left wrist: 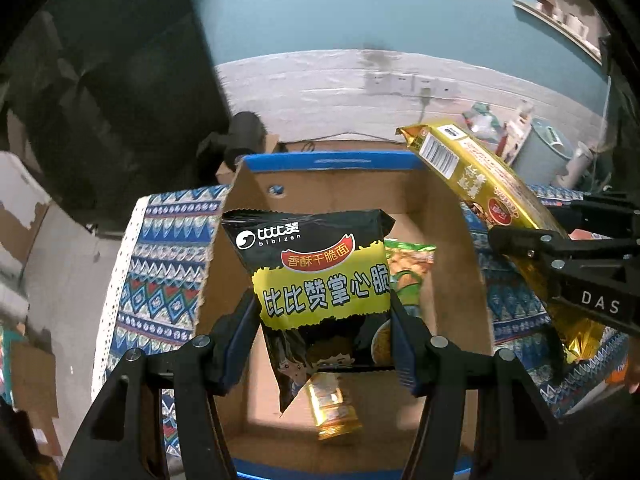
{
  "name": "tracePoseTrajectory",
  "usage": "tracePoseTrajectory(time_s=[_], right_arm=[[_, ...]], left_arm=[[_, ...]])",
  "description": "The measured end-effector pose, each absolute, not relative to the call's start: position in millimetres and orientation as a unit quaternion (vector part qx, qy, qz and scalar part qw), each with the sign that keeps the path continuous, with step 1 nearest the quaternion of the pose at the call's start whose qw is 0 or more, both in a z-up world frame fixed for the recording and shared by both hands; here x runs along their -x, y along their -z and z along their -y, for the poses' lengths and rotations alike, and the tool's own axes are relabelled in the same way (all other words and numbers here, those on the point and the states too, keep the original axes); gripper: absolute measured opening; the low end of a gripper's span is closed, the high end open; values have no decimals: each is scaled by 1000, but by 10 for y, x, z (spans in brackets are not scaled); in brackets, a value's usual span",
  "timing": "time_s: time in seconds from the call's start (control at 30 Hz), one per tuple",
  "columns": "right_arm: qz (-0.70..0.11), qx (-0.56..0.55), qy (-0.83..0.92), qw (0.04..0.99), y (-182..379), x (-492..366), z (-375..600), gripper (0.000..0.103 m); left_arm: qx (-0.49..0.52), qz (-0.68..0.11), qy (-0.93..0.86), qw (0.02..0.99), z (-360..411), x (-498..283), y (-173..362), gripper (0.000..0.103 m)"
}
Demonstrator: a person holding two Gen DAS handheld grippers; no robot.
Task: Organize snacks
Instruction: 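Carry both snacks over the cardboard box and release them inside, then move both tools back toward the remaining snack pile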
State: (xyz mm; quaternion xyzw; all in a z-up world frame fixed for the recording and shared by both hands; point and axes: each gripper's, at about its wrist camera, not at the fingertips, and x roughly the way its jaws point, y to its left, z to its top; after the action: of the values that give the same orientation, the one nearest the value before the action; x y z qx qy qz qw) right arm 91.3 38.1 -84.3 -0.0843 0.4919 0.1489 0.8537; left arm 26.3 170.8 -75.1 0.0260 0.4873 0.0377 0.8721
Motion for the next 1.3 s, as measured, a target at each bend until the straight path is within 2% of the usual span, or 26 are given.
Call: tracePoseTrajectory(time_s=[0.47, 0.53, 0.6, 1.3], right_arm=[[-505, 90, -171, 841, 981, -1030, -792, 31], [-506, 90, -175, 840, 989, -1038, -833, 31], [-506, 90, -177, 839, 990, -1044, -870, 31], [-520, 68, -195, 829, 1093, -1109, -918, 33]], left_arm=[[-24, -532, -88, 842, -2061, -335, 1069, 63], [-32, -534, -100, 839, -2071, -340, 1073, 76], [-42, -529, -111, 840, -2072, -330, 1060, 79], [-34, -523, -110, 844, -2100, -305, 945, 80]])
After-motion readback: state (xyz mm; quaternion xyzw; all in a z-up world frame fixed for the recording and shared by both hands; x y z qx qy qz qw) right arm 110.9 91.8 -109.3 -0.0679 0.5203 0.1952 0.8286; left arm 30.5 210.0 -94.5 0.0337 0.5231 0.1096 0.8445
